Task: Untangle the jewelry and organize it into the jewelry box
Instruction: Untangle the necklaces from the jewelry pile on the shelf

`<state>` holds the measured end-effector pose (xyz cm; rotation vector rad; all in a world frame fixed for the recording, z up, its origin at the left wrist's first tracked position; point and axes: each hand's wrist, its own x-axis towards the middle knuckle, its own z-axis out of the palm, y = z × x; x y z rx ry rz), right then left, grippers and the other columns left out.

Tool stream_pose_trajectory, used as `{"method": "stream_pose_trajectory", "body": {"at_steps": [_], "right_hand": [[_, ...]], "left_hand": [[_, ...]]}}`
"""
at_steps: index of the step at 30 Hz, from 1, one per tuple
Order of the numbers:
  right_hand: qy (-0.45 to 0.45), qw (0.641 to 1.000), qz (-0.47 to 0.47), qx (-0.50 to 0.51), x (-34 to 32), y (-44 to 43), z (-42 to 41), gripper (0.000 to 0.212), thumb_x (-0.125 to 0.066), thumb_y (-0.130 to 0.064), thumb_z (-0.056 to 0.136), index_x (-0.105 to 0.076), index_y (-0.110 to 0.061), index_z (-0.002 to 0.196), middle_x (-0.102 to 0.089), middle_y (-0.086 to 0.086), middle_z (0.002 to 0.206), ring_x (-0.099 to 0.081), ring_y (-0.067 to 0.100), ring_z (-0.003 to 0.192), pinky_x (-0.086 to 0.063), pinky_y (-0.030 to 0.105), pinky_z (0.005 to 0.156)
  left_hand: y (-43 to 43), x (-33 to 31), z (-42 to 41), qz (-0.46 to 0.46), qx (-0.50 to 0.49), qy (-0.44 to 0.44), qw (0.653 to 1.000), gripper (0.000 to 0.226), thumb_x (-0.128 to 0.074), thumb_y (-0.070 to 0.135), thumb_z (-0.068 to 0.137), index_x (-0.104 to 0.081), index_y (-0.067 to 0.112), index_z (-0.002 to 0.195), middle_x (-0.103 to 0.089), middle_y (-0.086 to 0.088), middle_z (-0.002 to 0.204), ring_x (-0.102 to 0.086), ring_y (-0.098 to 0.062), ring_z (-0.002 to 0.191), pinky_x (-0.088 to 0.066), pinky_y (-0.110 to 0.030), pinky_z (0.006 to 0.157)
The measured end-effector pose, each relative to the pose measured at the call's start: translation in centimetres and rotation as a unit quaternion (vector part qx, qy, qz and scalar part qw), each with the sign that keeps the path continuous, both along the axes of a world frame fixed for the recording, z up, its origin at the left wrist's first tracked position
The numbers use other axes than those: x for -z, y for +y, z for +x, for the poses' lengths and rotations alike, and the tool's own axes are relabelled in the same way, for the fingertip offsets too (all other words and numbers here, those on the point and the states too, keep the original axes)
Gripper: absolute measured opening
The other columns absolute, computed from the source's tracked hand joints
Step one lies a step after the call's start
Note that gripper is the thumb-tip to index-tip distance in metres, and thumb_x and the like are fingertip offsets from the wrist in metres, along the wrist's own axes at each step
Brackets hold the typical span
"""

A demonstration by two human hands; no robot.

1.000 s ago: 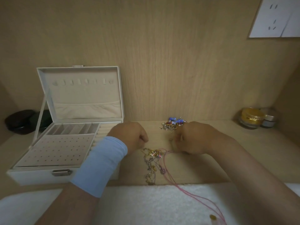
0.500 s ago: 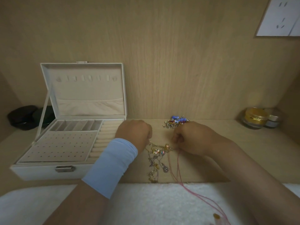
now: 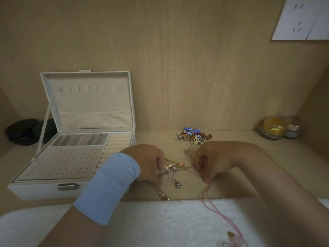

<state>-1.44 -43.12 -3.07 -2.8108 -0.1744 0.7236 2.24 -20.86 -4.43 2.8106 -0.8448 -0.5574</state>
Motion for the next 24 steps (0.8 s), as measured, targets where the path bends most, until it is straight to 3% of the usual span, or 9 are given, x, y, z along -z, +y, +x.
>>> {"method": "stream_pose_trajectory", "body": {"at_steps": [3, 6, 8, 11, 15, 20, 22, 24], "right_hand": [[-0.019, 1.0, -0.007, 0.003, -0.1, -0.7, 0.3, 0.028, -0.085, -0.019, 0.072, -0.069, -0.03, 0.092, -0.06, -0.016, 0.074, -0.053, -0.004, 0.065, -0.04, 0.016, 0.058], [-0.104, 0.994, 0.038, 0.006, 0.3, -0.2, 0.7, 0.016, -0.076, -0.019, 0.077, -0.069, -0.031, 0.085, -0.063, -0.016, 0.072, -0.053, -0.005, 0.059, -0.04, 0.015, 0.056], [-0.126, 0.99, 0.066, 0.004, 0.8, 0.3, 0.7, 0.009, -0.079, -0.029, 0.076, -0.072, -0.03, 0.081, -0.064, -0.017, 0.07, -0.055, -0.005, 0.062, -0.042, 0.017, 0.06], [-0.113, 0.993, 0.038, 0.001, 1.4, 0.8, 0.6, 0.023, -0.083, -0.048, 0.068, -0.076, -0.029, 0.078, -0.07, -0.015, 0.07, -0.061, -0.001, 0.067, -0.049, 0.026, 0.066], [-0.106, 0.993, 0.037, -0.021, 1.6, 0.5, 0.6, 0.016, -0.078, -0.04, 0.076, -0.078, -0.025, 0.081, -0.073, -0.011, 0.077, -0.065, 0.005, 0.075, -0.053, 0.03, 0.074], [-0.081, 0.995, 0.064, -0.012, 1.3, -0.1, 0.7, 0.028, -0.067, -0.043, 0.078, -0.066, -0.017, 0.07, -0.06, -0.004, 0.065, -0.053, 0.011, 0.063, -0.047, 0.03, 0.064], [-0.078, 0.988, 0.136, 0.02, 0.6, -0.6, 0.7, 0.021, -0.063, -0.036, 0.077, -0.064, -0.017, 0.067, -0.059, -0.006, 0.06, -0.051, 0.01, 0.058, -0.045, 0.027, 0.061], [-0.065, 0.97, 0.228, 0.052, 0.1, -1.0, 0.6, 0.014, -0.059, -0.016, 0.082, -0.065, -0.014, 0.069, -0.064, -0.004, 0.058, -0.058, 0.014, 0.057, -0.045, 0.024, 0.056]], "left_hand": [[-0.4, 0.1, 0.3, -0.036, -0.005, -0.017, 0.999, 0.025, -0.081, 0.038, 0.07, -0.063, 0.035, 0.088, -0.062, 0.017, 0.088, -0.061, -0.009, 0.087, -0.053, -0.031, 0.084], [-1.9, 1.2, 0.5, -0.119, -0.008, -0.081, 0.99, 0.014, -0.075, 0.037, 0.077, -0.064, 0.037, 0.086, -0.062, 0.017, 0.087, -0.06, -0.005, 0.086, -0.051, -0.027, 0.082], [-3.0, 2.2, 0.5, -0.136, 0.007, -0.103, 0.985, 0.018, -0.074, 0.044, 0.077, -0.067, 0.039, 0.092, -0.059, 0.018, 0.092, -0.057, -0.005, 0.094, -0.049, -0.031, 0.088], [-3.4, 3.1, 0.6, -0.103, 0.017, -0.121, 0.987, 0.028, -0.07, 0.053, 0.078, -0.068, 0.04, 0.103, -0.057, 0.015, 0.102, -0.051, -0.008, 0.106, -0.045, -0.034, 0.094], [-2.7, 2.8, 1.1, -0.095, 0.011, -0.112, 0.989, 0.024, -0.071, 0.046, 0.079, -0.069, 0.04, 0.102, -0.056, 0.019, 0.097, -0.053, -0.006, 0.101, -0.047, -0.031, 0.092], [-2.2, 2.3, 1.4, -0.081, 0.019, -0.108, 0.991, 0.026, -0.072, 0.038, 0.08, -0.068, 0.041, 0.106, -0.056, 0.021, 0.094, -0.05, -0.004, 0.098, -0.045, -0.027, 0.091], [-2.2, 2.4, 1.4, -0.091, 0.024, -0.115, 0.989, 0.028, -0.071, 0.035, 0.08, -0.067, 0.041, 0.107, -0.056, 0.021, 0.096, -0.048, -0.004, 0.099, -0.043, -0.027, 0.092], [-2.5, 2.8, 1.2, -0.11, 0.028, -0.114, 0.987, 0.027, -0.068, 0.031, 0.082, -0.067, 0.042, 0.107, -0.057, 0.02, 0.097, -0.049, -0.005, 0.101, -0.042, -0.027, 0.094]]}}
